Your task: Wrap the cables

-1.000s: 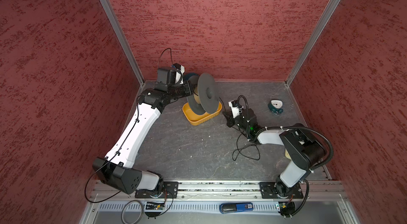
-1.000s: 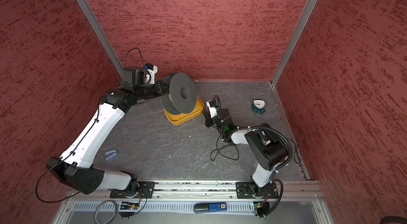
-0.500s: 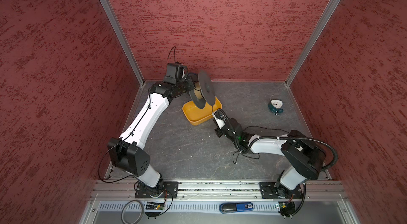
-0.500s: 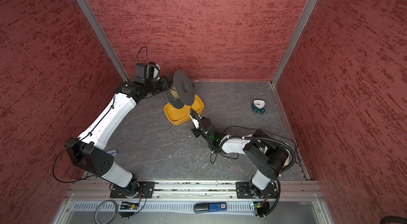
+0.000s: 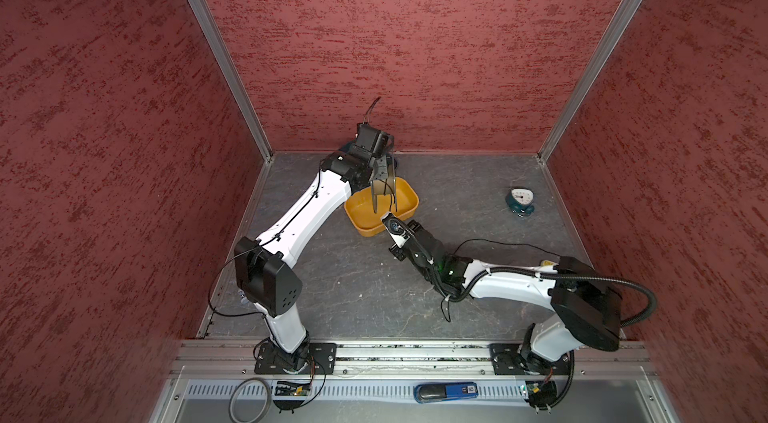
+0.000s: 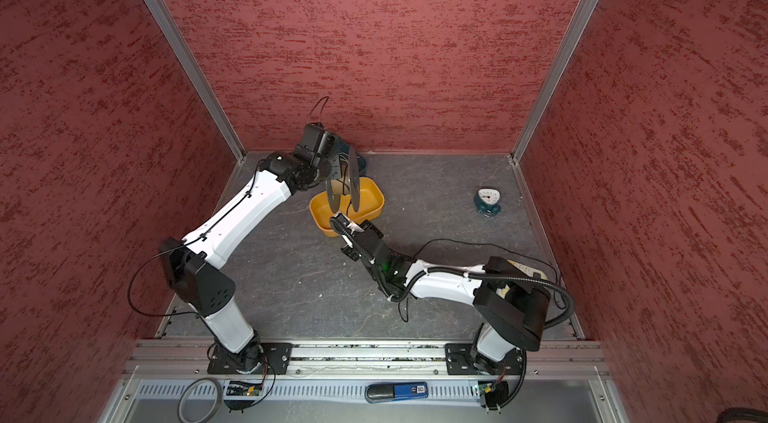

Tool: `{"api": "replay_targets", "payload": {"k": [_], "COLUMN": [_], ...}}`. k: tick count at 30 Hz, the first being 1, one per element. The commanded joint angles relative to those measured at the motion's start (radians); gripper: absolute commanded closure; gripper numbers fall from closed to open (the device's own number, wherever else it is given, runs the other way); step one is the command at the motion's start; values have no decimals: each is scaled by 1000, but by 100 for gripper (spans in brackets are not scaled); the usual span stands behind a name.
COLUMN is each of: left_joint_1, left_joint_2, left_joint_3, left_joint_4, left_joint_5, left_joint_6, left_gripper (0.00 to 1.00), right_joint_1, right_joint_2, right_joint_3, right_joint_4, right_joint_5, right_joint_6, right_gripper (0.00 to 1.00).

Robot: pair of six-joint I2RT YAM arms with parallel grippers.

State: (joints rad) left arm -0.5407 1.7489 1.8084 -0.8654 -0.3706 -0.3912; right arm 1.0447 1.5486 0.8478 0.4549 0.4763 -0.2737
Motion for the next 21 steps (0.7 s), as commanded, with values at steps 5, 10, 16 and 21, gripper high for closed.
{"api": "replay_targets", "payload": {"k": [5,10,16,21], "left_joint_1": [-53,-97,-104,-111], "left_joint_2": [-25,-52,-62,-71], "left_joint_3": [25,2,4,10], "left_joint_4": [-6,-13,-43,-55], "left_joint_5": [-181,-238,-256,-189], "left_joint_6": [62,96,120,122], "left_gripper": [100,100,100,100], "right_joint_1": [-3,-25,-67,-84], "right_joint_2": [-163,-202,-210,-208], "right_joint_3": [99,150,291,280], "right_joint_4": [-102,-184,-480,-501], "right_joint_5": [-91,-60,-46,27], "right_joint_6": [72,135,182,128], "right_gripper": [100,100,100,100]}}
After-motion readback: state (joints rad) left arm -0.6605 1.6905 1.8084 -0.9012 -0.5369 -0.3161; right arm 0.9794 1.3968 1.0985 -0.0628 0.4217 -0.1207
